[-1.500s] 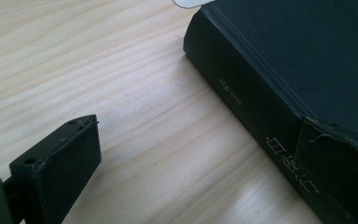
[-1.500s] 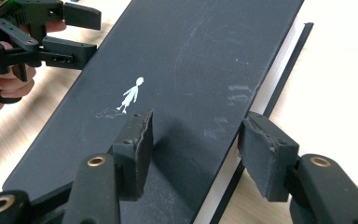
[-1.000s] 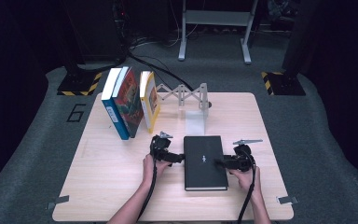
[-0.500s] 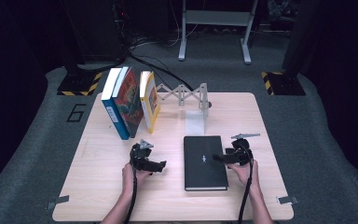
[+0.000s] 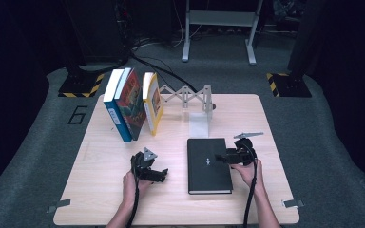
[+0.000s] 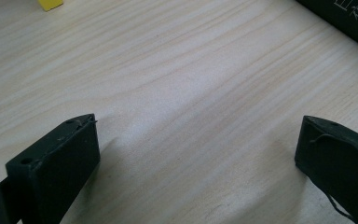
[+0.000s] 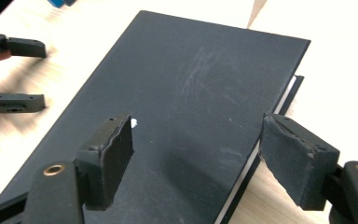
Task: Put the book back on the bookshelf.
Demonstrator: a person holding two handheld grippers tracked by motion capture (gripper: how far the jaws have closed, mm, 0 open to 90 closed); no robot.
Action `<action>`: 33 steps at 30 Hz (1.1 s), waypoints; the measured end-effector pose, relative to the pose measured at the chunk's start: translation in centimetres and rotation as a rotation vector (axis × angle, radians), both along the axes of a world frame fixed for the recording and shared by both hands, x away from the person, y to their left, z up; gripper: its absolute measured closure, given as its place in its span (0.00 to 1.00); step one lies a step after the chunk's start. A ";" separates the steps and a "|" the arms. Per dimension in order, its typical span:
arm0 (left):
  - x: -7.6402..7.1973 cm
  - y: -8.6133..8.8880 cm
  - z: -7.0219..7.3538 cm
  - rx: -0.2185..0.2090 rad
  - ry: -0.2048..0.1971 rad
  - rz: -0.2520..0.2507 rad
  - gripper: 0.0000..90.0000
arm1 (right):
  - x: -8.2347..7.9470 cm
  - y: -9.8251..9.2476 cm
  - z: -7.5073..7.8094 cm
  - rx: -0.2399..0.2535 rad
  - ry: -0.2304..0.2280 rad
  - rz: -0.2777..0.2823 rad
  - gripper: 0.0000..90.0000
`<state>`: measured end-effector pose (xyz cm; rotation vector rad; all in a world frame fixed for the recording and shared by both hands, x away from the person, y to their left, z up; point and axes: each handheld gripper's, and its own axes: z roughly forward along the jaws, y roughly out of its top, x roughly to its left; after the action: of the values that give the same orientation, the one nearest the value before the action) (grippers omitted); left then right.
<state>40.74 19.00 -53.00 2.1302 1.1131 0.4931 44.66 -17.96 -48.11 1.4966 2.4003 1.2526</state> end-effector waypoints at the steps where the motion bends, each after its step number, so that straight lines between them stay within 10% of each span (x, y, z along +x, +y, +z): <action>1: 0.0 0.0 0.0 0.000 0.000 0.000 0.00 | 0.1 -0.1 0.0 -0.002 -0.005 0.003 0.29; 8: 0.0 0.0 0.0 0.000 -0.001 0.000 0.00 | 0.6 0.2 -0.9 -0.018 0.060 0.006 0.26; 33: -0.2 -0.1 0.0 0.003 -0.005 -0.004 0.00 | 0.3 1.2 0.4 -0.085 -0.015 -0.021 0.31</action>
<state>40.58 18.95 -53.00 2.1320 1.1060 0.4982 45.00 -16.75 -47.68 1.4805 2.3893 1.1382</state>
